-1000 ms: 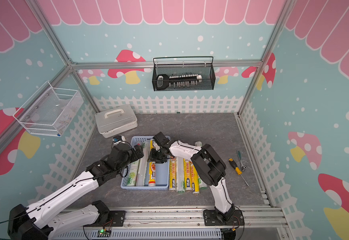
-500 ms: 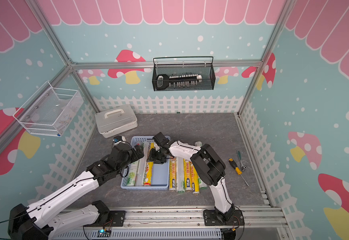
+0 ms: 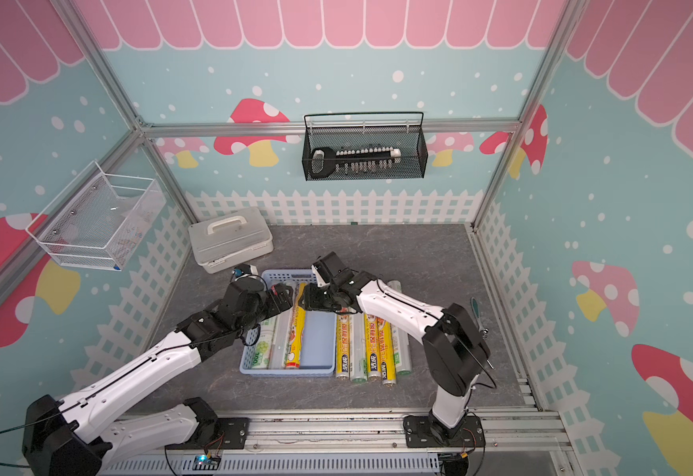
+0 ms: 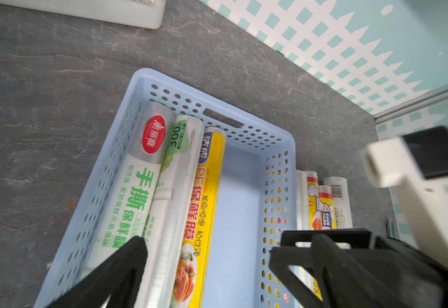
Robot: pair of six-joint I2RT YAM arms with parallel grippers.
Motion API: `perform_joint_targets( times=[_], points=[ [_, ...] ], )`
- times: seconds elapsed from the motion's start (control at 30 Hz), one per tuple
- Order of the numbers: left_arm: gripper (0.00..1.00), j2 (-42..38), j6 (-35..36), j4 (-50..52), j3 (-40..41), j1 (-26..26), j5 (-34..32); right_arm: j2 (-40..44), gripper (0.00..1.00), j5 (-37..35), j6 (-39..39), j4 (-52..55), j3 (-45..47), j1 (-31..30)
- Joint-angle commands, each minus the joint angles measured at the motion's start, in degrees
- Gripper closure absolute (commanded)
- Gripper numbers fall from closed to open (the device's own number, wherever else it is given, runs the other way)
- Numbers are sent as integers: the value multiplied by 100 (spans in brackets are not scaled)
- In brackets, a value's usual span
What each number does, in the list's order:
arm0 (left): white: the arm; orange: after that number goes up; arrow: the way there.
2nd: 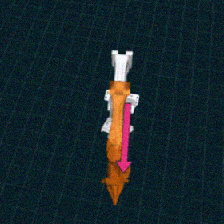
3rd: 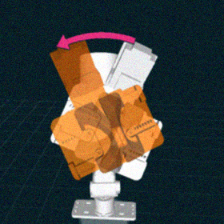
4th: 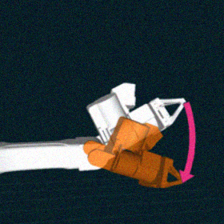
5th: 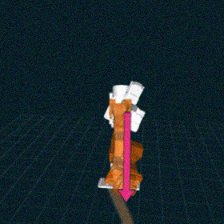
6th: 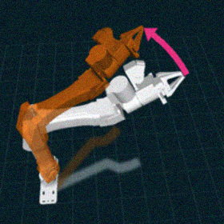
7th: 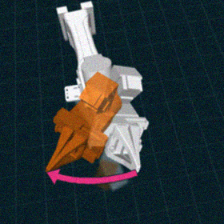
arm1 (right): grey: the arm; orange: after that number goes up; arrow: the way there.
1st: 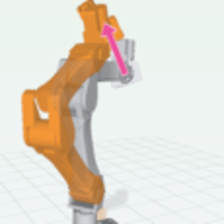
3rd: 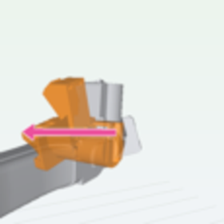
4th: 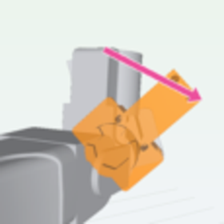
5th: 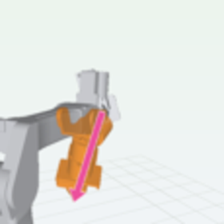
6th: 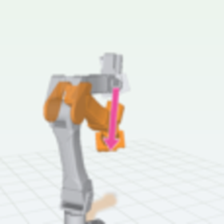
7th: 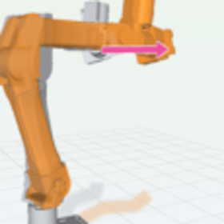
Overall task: Put the plastic wrap into the basket
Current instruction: Place the plastic wrap in the basket, then pick up the plastic wrap from the center of the board.
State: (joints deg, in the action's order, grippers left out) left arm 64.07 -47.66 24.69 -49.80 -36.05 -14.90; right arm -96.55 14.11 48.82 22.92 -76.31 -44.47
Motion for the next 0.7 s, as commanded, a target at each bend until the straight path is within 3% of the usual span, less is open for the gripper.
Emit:
perform_joint_targets(
  times=[0.0,0.13,0.37,0.67],
  points=[
    [1,338,165,-78,-432,-62,352,524,50,-1030,-446,399,420,160],
    [1,886,455,-78,-950,-380,424,1194,50,-1415,-544,503,1040,576],
    [1,1944,699,-69,-1787,-1002,730,1935,50,-1017,-940,600,2027,1566],
    [1,3207,923,150,-2945,-1587,1095,1866,49,-1181,-2003,1632,2068,2165]
  ],
)
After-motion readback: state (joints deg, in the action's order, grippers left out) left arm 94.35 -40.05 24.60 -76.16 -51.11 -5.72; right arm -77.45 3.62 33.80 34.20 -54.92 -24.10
